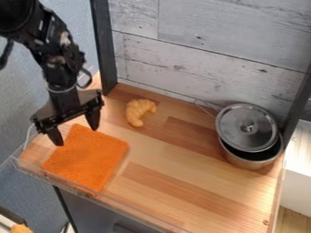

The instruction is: Move the orange rag to the lower right side of the table.

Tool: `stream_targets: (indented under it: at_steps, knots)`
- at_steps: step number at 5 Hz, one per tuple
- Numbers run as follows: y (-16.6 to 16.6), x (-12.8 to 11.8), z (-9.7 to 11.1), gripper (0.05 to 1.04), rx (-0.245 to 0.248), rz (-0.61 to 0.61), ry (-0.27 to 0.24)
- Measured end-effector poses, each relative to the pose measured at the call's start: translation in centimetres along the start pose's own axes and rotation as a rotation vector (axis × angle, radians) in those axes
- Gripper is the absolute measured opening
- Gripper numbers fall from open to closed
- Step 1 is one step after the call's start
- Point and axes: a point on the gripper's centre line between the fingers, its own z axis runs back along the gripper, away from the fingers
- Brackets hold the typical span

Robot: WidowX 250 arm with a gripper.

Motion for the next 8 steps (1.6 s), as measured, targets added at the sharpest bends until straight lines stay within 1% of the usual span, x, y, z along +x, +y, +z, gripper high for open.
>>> stream_targets:
  at_steps: [1,2,3,4,5,6,7,8]
  knots:
    - [0.9,-0.7,-1.5,1.001,0.028,0.008,0.011]
    - [1.2,-1.5,-2.5,1.001,0.039,0.024,0.033]
    - [0.3,-2.6,-3.2,1.001,0.034,-0.004,0.038]
    - [-0.6,-3.5,-3.8,1.001,0.047,-0.029,0.013]
    - [-1.5,-4.7,-3.9,1.001,0.005,-0.073,0.015]
    - [-3.4,-7.0,-3.7,1.001,-0.04,-0.145,0.02]
    - [-4.3,-8.1,-3.5,1.001,-0.069,-0.171,0.041]
    - [-5.2,-9.6,-3.3,1.001,-0.092,-0.233,0.058]
